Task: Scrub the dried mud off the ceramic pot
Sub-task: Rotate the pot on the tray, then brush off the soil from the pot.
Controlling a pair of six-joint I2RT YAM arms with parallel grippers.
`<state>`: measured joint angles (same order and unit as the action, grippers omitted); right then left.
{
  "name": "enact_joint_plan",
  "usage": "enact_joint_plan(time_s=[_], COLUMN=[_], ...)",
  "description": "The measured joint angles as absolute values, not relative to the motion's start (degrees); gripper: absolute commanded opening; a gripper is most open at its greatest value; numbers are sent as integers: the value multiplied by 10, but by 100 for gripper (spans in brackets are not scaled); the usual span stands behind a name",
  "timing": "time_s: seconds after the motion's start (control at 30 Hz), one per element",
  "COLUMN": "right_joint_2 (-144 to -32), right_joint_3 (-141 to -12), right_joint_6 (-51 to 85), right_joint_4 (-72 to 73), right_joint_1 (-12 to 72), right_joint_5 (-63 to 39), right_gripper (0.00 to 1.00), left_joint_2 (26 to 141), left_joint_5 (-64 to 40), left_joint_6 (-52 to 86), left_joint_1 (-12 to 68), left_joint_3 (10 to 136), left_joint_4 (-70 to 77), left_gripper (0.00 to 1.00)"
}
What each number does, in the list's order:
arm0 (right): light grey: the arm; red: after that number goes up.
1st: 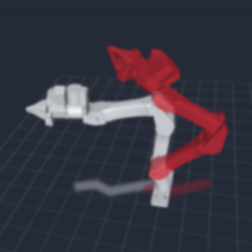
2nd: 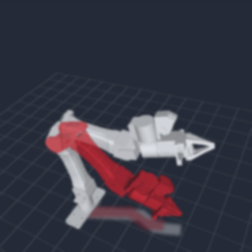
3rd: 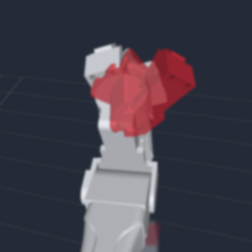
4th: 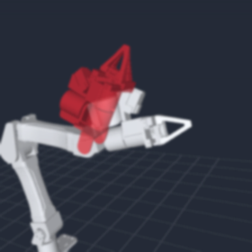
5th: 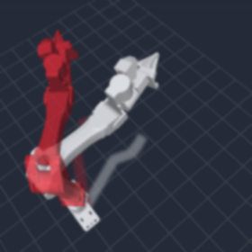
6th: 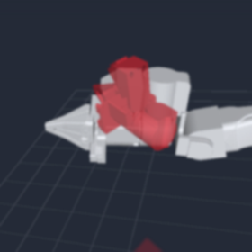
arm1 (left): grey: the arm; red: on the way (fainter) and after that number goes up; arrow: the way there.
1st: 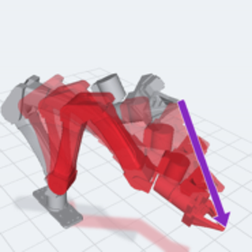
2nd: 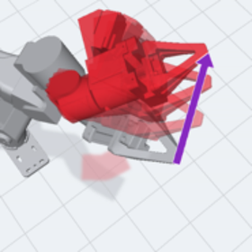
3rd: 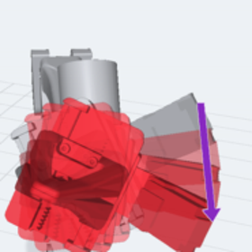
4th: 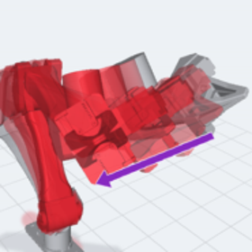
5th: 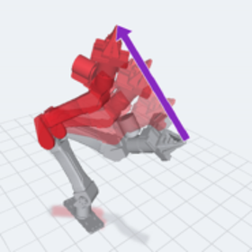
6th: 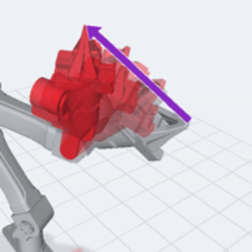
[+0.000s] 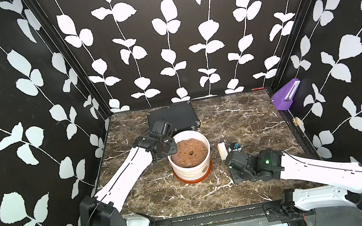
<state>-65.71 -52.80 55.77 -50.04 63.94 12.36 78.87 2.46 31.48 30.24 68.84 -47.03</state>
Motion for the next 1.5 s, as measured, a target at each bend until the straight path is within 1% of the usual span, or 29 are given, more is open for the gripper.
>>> enact_joint_plan(time_s=[0.07,0.13,0.2,0.27,0.37,0.57,0.77,1.17,1.37,1.5], right_joint_2=[-667,-672,-675,-675,-680,-730,-723,-681,-686,-721], right_joint_3=[-534,-539,-545,-551,-562,-607,-608,-586,-577,-592], right_joint_6=[558,560,564,569,580,612,626,604,580,559], right_joint_4=[-500,-501,-502,-502,-500,-522,-535,-527,-502,-491], right_joint_1=[649,656,662,668,677,691,691,668,649,643], right_joint_5=[127,131,136,140,142,174,195,171,151,142], right_gripper=[0,0,0,0,0,0,0,0,0,0], left_joint_2=[798,802,802,802,804,803,803,802,799,797], left_joint_5=[32,37,34,47,45,44,43,37,36,36], left_joint_6=[312,306,264,292,295,295,294,289,287,286], left_joint_1=[300,297,300,309,307,307,307,307,307,307], left_joint_3=[694,695,697,697,697,696,696,696,691,688], left_joint_4=[-473,-475,-486,-483,-475,-473,-473,-473,-468,-464], left_gripper=[21,9,0,0,0,0,0,0,0,0])
